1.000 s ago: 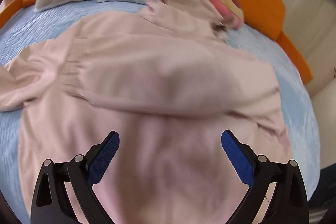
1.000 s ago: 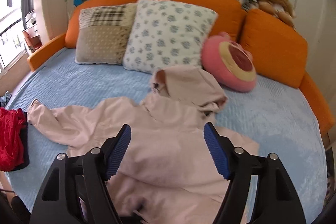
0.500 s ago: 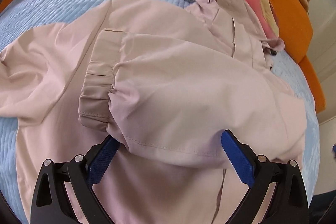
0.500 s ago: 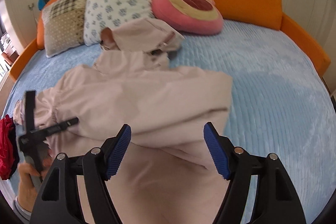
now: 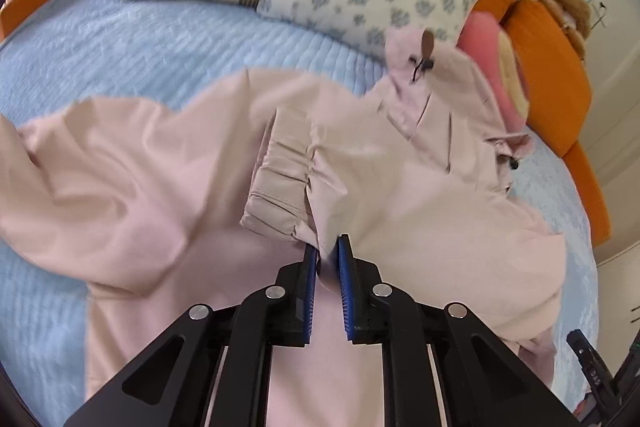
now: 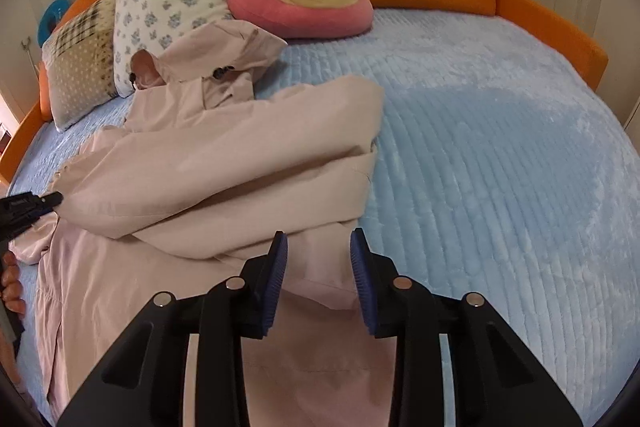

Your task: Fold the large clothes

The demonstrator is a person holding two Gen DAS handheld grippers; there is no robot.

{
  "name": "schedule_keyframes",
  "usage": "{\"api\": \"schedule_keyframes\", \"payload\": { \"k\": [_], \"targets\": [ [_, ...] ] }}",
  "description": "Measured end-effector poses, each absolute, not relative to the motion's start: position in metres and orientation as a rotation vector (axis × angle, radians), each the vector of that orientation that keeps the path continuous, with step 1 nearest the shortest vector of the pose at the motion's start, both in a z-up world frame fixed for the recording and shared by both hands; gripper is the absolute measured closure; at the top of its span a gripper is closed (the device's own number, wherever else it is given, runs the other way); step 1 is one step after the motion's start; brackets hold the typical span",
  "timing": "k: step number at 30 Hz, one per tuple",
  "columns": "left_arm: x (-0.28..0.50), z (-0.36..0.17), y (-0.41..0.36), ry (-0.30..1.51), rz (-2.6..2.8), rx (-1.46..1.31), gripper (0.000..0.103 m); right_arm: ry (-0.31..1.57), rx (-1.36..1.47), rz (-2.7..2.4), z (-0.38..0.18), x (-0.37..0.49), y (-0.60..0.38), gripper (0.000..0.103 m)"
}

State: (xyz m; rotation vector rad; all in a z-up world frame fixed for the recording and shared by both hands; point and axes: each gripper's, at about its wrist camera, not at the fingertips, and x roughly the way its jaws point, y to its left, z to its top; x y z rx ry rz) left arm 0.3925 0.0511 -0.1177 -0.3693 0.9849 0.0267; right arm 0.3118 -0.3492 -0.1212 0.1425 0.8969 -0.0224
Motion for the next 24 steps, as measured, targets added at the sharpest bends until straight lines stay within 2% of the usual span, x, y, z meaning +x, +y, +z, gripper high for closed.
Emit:
{"api": "schedule_keyframes", "payload": {
  "k": [11, 16, 24],
  "targets": [
    [0.374, -0.123, 0.1, 1.02, 0.091, -0.378, 0.083, 0.951, 0.078, -0.103, -0.159, 0.322, -0.334, 0.07],
    [0.379, -0.146, 0.12, 1.056, 0.179, -0.367, 0.082, 1.01, 0.064, -0.139, -0.186, 0.321, -0.347, 0.07],
    [0.382, -0.177, 0.126, 1.098, 0.207, -0.313, 0.084, 0.982, -0.041, -0.18, -0.197, 0.316, -0.334, 0.07]
  ]
}}
